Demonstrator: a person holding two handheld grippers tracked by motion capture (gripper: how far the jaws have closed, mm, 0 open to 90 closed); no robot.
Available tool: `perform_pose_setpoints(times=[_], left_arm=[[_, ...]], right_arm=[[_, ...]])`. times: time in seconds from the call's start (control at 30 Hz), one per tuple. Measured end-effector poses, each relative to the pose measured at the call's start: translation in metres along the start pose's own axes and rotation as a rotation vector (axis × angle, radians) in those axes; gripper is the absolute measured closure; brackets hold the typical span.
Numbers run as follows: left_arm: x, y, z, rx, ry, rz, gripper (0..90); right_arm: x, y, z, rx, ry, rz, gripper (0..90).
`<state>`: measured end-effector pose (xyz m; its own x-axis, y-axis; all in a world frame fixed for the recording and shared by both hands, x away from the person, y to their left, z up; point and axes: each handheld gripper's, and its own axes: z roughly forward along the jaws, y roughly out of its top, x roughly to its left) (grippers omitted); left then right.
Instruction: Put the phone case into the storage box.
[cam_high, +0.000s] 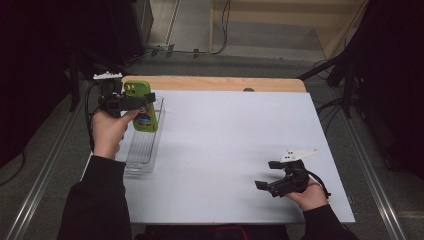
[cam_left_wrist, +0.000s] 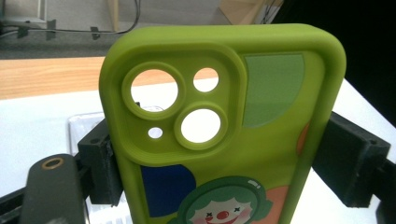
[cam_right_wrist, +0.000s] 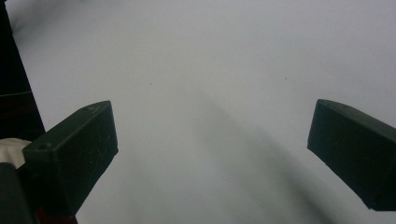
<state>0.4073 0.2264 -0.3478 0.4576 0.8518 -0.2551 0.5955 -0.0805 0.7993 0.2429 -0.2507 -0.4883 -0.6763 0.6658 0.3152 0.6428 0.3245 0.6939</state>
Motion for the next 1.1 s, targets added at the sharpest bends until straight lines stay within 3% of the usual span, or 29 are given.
perform_pose_setpoints(times=[0.3,0.5,0.63,0.83,1.1], left_arm=[[0.006,0.010,0.013,0.005,0.044,0.004,17.1],[0.009,0.019,0.023,0.003,0.044,0.004,17.1],[0.015,0.023,0.030,-0.002,0.031,-0.017,17.1],[0.023,0.028,0.040,-0.019,0.084,-0.006,17.1],[0.036,0.029,0.053,-0.006,0.118,-0.017,17.1]], right_arm=[[0.001,0.000,0.001,0.002,0.004,-0.005,0.3],[0.001,0.000,0.002,0.004,0.006,-0.008,0.3],[0.001,0.000,0.002,0.000,0.011,-0.007,0.3],[0.002,0.001,0.002,-0.002,0.014,-0.008,0.3],[0.003,0.001,0.002,-0.003,0.014,-0.013,0.3]])
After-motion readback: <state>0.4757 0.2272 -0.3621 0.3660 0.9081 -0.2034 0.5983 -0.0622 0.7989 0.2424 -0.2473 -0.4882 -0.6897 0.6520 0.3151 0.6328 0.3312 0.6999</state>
